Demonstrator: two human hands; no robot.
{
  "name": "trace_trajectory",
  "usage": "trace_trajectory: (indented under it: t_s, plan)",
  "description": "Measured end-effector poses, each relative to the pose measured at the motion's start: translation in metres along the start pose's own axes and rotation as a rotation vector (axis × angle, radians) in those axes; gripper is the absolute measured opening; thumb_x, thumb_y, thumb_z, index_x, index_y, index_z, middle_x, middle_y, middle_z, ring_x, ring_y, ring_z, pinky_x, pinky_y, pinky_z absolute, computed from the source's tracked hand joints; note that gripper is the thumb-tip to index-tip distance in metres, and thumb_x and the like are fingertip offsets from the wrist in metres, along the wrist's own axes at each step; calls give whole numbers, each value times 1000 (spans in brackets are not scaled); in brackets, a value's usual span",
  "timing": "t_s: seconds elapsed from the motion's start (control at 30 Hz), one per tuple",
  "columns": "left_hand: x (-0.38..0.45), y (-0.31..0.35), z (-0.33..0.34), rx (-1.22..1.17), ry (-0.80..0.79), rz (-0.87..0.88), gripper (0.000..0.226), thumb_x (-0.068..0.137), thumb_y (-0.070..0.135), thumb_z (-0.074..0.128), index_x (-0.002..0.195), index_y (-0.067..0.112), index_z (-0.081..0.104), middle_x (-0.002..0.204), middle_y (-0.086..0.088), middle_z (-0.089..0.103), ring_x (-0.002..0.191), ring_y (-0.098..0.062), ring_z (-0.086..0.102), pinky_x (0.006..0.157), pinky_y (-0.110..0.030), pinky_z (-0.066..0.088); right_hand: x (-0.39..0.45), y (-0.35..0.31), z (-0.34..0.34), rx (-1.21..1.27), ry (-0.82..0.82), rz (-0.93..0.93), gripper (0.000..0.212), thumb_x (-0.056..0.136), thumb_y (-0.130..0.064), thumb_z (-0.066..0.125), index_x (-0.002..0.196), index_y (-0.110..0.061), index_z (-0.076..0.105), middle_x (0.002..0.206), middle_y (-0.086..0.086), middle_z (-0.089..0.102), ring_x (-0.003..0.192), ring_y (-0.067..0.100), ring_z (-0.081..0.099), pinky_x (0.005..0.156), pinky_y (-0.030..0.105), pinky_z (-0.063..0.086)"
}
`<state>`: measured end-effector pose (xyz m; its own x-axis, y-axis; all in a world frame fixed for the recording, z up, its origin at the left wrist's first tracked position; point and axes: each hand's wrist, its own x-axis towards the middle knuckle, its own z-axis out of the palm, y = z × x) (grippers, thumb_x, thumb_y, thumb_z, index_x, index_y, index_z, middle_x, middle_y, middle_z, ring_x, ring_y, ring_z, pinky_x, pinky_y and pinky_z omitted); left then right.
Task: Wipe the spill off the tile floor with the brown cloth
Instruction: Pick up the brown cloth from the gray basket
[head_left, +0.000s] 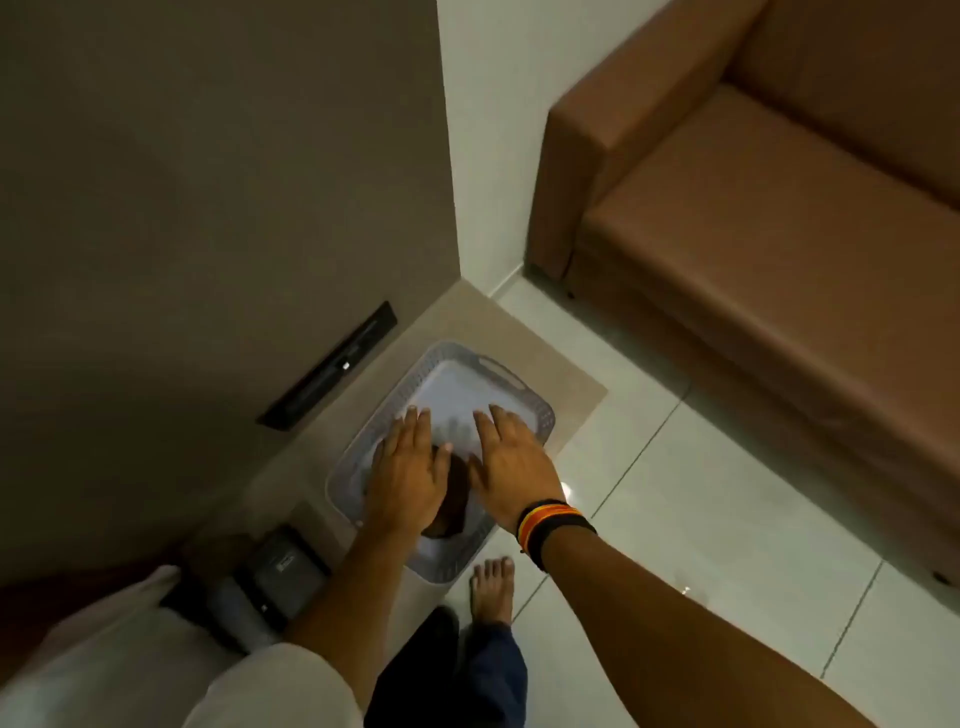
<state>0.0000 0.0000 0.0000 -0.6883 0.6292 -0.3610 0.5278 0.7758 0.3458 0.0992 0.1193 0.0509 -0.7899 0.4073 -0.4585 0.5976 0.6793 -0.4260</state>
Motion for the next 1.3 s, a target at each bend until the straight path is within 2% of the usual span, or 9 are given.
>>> trace_trajectory:
  t_s: [0.17,0.37,0.43,0.53,0.6,0.67,0.8,1.07,1.3]
  plan:
    - [20,-43,59,-45,-35,-246,62,109,37,38,161,4,33,166,-20,38,153,-36,37,122,-48,36,38,8,69,103,-110,99,50,104,-24,51,151,-11,43,148,13,51,137,34,47,111,46,48]
    - [41,-77,100,-70,-84,-394,83,96,40,68,161,5,30,158,-21,46,142,-40,48,110,-51,47,80,11,132,165,-192,284,50,98,-18,60,144,-6,44,142,18,51,132,39,49,107,49,50]
    - [39,-76,102,-35,-86,-431,82,89,39,76,154,6,39,150,-20,50,134,-41,53,98,-52,53,86,11,143,150,-184,307,53,97,-16,61,146,-8,41,142,18,48,132,39,48,105,51,52]
    - [47,-79,100,-120,-92,-468,57,82,32,83,128,5,62,129,-20,66,118,-40,65,88,-48,57,95,9,147,244,-168,343,51,95,-13,61,145,-16,50,139,16,56,129,38,54,104,49,53]
    - [53,-82,94,-269,-125,-510,36,82,28,80,110,7,73,113,-18,76,106,-39,71,87,-47,59,97,4,140,393,-146,400,33,90,-13,63,123,-20,66,127,14,67,119,38,63,100,44,56]
    - [55,-77,82,-390,-127,-545,25,84,25,77,102,9,76,106,-16,77,102,-38,72,85,-44,56,92,2,129,574,-86,493,12,84,-16,67,94,-23,65,113,13,73,106,36,68,92,41,58]
    - [41,-50,57,-501,1,-394,33,86,18,79,116,7,71,109,-11,72,98,-30,68,81,-41,53,71,15,106,865,59,548,14,80,-23,71,80,-29,58,98,8,74,92,30,70,85,45,62]
    - [-3,92,59,-398,-8,43,41,99,49,61,124,17,64,111,-9,76,101,-27,73,86,-46,63,-27,120,59,1323,430,726,26,89,-19,69,114,-14,69,105,5,72,95,22,67,83,33,59]
    - [-91,226,180,-411,-249,93,46,96,52,61,128,18,61,114,-5,73,104,-24,72,82,-39,63,-169,261,97,1488,713,925,29,95,-20,64,123,-14,60,105,6,69,94,23,67,82,34,60]
